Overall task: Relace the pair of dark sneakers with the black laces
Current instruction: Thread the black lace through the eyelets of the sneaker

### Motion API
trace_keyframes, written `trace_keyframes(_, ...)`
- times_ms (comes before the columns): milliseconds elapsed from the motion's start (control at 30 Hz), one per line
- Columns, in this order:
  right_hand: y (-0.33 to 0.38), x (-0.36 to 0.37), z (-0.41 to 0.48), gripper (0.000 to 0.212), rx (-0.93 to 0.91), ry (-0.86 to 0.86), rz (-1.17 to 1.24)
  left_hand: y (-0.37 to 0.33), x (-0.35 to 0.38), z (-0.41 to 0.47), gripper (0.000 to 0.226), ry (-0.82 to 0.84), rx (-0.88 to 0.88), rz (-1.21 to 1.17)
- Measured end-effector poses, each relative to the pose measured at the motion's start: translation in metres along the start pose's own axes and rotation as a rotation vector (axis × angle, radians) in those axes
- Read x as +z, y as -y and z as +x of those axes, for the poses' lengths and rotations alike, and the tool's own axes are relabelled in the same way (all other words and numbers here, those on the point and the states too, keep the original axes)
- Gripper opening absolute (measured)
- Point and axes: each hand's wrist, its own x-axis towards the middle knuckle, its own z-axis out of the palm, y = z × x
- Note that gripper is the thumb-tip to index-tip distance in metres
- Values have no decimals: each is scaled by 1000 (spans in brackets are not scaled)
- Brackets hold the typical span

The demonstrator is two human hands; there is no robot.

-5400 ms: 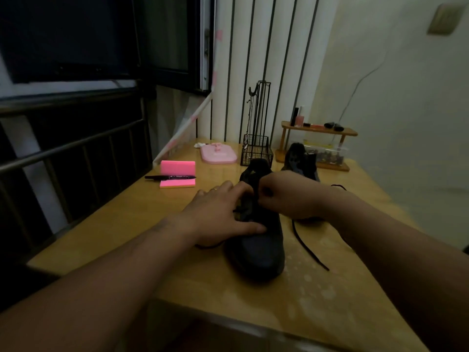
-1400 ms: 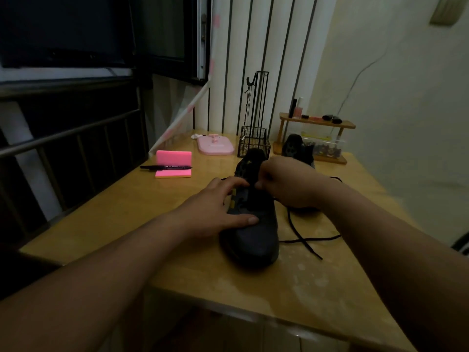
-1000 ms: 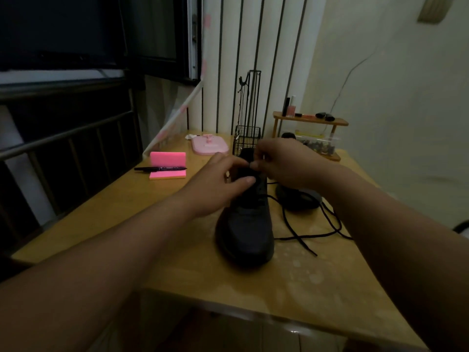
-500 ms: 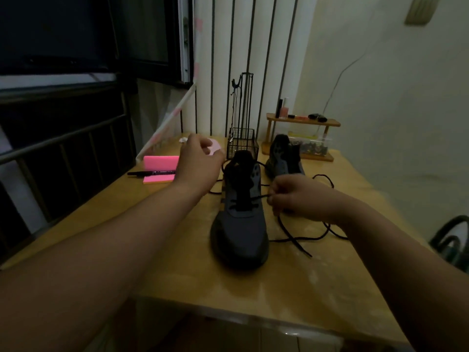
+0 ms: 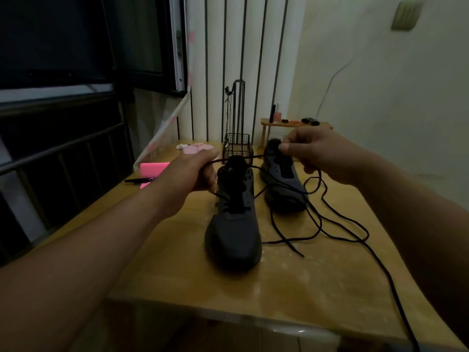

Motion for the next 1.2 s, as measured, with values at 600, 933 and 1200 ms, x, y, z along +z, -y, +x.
trace_keyframes(600,1,28,-12,18,-18,115,-196,37,-49,-31,22,-25,-164,330)
trace_keyframes(933,21,52,6,12,-109,134,-147,3,6,-19,35,63,-3,281)
trace_keyframes(1200,-21,32,-14,16,113,131,-196,55,-42,-21,21,-257,-114,662)
